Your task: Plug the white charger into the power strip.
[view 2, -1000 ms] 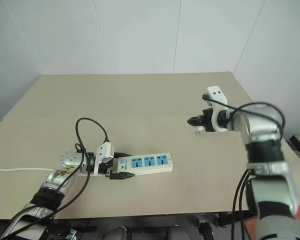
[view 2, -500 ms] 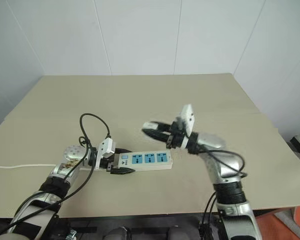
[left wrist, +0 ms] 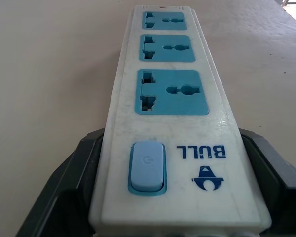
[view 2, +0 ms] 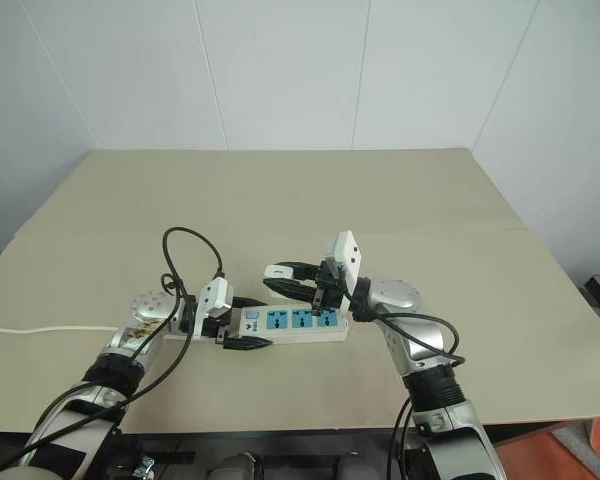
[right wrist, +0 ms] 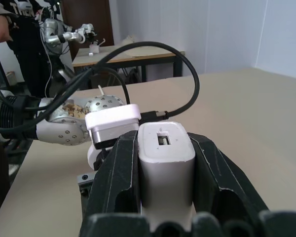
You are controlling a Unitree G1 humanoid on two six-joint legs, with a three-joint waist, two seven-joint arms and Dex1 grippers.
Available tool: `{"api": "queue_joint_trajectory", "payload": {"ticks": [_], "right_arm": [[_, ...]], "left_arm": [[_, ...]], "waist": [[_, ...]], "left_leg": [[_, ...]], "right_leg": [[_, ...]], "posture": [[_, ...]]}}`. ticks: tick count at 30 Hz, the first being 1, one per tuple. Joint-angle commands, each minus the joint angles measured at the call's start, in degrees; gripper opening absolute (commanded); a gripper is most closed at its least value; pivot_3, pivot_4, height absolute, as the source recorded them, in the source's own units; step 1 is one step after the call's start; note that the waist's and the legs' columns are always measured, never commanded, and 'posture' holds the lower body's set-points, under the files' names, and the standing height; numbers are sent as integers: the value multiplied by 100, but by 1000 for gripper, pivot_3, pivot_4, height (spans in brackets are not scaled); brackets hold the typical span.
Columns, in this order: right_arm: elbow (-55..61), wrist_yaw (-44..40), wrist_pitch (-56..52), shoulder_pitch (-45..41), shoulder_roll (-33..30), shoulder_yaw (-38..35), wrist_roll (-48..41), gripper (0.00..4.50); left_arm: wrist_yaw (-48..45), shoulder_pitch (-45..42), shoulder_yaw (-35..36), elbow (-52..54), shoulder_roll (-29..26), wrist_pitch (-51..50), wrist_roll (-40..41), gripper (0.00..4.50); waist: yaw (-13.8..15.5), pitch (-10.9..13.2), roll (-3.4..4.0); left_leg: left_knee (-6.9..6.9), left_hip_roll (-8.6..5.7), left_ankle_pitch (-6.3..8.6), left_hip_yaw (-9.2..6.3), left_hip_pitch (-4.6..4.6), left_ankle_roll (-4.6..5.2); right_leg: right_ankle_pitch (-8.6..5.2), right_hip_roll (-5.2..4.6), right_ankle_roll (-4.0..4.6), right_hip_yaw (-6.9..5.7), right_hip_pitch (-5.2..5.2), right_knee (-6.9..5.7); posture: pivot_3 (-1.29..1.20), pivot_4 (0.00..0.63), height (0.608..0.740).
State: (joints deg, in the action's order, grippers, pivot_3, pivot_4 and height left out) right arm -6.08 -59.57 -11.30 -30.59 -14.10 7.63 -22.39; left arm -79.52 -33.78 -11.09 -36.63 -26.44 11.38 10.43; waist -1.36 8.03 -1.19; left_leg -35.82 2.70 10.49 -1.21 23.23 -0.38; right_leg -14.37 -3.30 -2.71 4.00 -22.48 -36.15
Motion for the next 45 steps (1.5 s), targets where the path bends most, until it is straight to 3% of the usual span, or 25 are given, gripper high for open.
{"api": "queue_joint_trajectory", "payload": {"ticks": [1,45], "right_arm": [[-14,212,175,-183,92,63,194,1107],[-719,-225,1072,-59,278,468,602,1107]], "left_arm": [[-151,93,-35,136,-5,-145,5,3324],[-312,276,-6,666,-160,-489,49,3324]], "waist": [[3,0,0],[15,1,1]], "left_leg": [[0,0,0,0,0,0],[1,0,0,0,2,0]], "right_leg": [[0,0,0,0,0,0],[0,0,1,0,-2,2]], "posture": [[0,150,740],[0,150,740]]}}
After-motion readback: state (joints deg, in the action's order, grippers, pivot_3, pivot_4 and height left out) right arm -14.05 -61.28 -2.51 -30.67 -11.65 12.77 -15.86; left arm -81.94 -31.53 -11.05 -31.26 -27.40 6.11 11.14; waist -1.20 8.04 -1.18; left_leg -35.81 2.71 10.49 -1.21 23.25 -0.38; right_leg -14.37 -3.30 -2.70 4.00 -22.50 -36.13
